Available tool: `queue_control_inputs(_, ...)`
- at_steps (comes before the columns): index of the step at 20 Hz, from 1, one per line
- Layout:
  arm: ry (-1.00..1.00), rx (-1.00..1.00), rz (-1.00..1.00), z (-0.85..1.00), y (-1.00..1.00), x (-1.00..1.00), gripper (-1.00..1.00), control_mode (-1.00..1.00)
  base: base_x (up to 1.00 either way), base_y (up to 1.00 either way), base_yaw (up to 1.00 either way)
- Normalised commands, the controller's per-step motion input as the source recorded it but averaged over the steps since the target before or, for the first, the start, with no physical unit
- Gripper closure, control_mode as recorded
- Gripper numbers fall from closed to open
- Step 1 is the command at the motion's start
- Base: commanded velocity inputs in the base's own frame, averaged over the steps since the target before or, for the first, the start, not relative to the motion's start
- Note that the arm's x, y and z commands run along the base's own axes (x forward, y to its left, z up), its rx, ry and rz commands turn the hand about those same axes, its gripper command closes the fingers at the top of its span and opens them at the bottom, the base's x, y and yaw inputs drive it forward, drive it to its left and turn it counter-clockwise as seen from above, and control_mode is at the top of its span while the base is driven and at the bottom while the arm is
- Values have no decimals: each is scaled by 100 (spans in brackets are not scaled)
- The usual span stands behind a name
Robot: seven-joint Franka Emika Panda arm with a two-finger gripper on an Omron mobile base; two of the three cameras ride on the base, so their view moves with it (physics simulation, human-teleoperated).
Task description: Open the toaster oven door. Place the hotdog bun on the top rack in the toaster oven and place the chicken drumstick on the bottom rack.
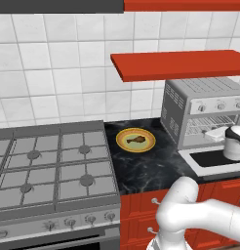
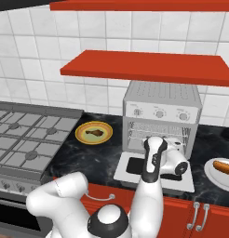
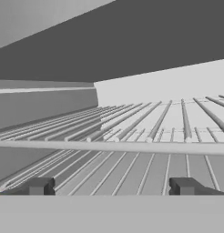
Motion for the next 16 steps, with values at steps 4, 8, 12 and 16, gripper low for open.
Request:
queue_control_inputs(4,4,0,4,-39,0,6,-100,-100,0,0,0)
queue_control_inputs(8,10,0,5,-53,0,-4,-100,-100,0,0,0)
queue_control_inputs(12,13,0,5,-55,0,-21,-100,-100,0,0,0)
queue_control_inputs(16,17,0,5,-54,0,-29,-100,-100,0,0,0)
